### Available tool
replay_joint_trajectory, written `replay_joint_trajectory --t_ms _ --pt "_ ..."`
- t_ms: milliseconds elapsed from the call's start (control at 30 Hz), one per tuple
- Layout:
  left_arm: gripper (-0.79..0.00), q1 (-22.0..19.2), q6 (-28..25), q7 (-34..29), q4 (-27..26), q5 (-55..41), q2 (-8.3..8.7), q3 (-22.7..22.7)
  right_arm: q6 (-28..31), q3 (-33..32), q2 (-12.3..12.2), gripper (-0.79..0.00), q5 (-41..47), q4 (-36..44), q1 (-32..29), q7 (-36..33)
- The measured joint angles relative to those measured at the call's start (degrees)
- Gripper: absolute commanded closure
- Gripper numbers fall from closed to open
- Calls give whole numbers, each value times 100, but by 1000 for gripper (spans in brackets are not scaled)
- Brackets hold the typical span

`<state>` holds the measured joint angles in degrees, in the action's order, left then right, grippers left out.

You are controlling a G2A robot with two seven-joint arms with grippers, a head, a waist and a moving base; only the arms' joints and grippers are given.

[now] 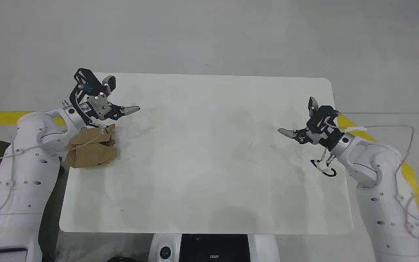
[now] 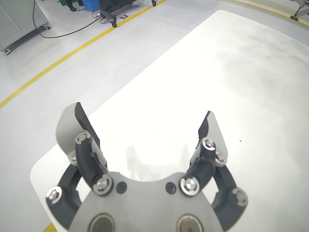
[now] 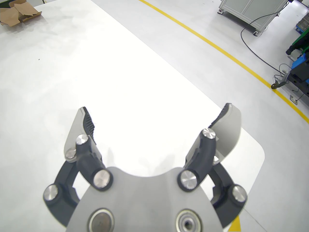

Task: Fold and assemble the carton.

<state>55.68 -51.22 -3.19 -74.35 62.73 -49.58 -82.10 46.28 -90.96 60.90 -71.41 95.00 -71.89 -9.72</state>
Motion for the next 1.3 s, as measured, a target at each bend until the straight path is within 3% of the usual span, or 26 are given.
replay_joint_trajectory --t_ms 367,467,667,900,1000,1300 --pt "-785 2 2 1 3 -2 -1 -1 0 0 0 -785 0 0 0 0" --pt "-785 63 239 -65 61 -368 -24 -28 0 0 0 -785 0 0 0 0" --pt "-785 -50 749 -1412 352 -2167 -32 -124 0 0 0 -785 0 0 0 0" --pt "-785 -438 1813 -3920 615 -4420 67 -421 0 0 0 -785 0 0 0 0" --pt "-785 -590 2174 -4720 771 -5082 116 -576 0 0 0 -785 0 0 0 0" --pt "-785 -899 2719 -5814 1455 -6040 215 -797 0 0 0 -785 0 0 0 0"
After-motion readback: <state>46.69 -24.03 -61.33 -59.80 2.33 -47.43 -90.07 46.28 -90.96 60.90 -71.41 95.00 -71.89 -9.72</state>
